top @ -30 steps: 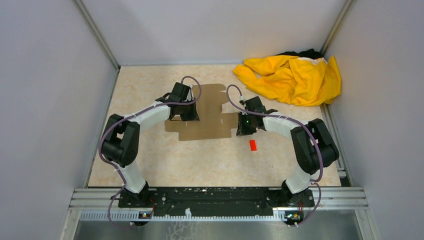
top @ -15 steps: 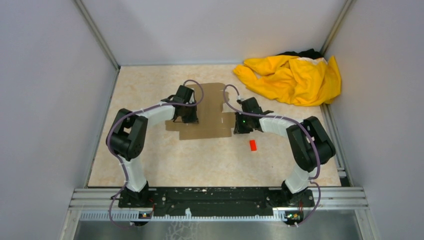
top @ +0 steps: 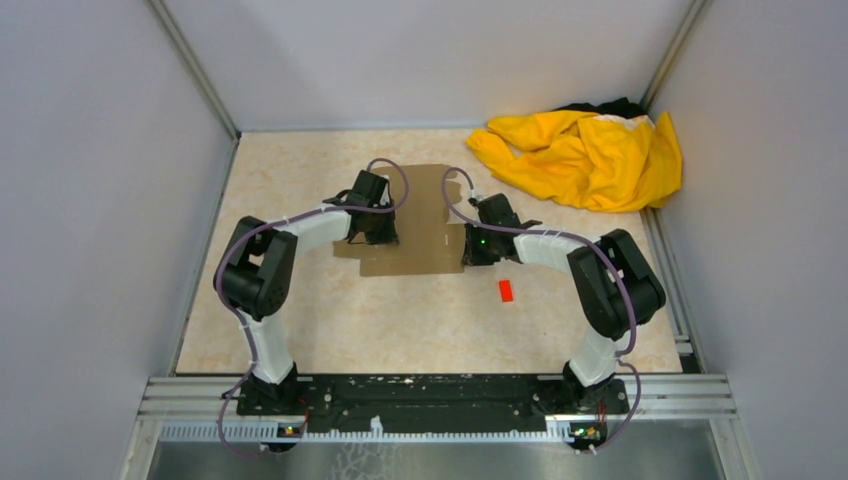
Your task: Fold the paper box
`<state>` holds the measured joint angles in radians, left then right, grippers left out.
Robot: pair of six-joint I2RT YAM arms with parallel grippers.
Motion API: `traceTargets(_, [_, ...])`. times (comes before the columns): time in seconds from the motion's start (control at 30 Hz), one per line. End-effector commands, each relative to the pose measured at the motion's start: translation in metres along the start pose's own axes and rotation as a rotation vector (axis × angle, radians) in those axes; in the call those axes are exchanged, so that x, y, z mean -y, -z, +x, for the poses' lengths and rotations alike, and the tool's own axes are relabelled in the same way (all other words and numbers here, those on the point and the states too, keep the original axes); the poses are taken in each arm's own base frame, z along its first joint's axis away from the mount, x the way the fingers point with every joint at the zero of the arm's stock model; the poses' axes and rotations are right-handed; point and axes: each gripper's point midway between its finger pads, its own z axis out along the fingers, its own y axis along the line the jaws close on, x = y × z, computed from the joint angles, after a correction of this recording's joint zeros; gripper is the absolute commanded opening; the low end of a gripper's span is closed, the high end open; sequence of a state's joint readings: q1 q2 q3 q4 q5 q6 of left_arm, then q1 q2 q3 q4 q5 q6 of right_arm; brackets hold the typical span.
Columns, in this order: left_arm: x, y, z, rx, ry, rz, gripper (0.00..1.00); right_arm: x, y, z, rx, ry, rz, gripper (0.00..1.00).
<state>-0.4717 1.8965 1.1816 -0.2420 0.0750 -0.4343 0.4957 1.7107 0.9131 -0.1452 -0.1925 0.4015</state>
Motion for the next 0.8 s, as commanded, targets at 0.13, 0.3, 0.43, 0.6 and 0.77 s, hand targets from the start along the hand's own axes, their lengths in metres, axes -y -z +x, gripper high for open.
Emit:
traceTargets(0.13, [-0.010,-0.015,0.026,-0.071,0.000,-0.035,0.00,-0.026,0.001,-0.015,0.033,-0.001,-0.100,0.11])
traceTargets(0.3, [-0.011,-0.017,0.029,-0.079,0.001,-0.034,0.00,-0.038,0.001,-0.018,0.040,-0.006,-0.160,0.12])
traceTargets(0.43, [-0.013,-0.019,0.031,-0.082,0.003,-0.036,0.00,-0.047,0.003,-0.019,0.051,-0.012,-0.213,0.19])
traceTargets(0.6, [-0.013,-0.020,0.034,-0.087,0.008,-0.032,0.00,-0.055,0.005,-0.025,0.075,-0.017,-0.251,0.20])
traceTargets(0.77, [-0.013,-0.021,0.035,-0.090,0.010,-0.031,0.00,-0.061,0.005,-0.031,0.086,-0.023,-0.280,0.20])
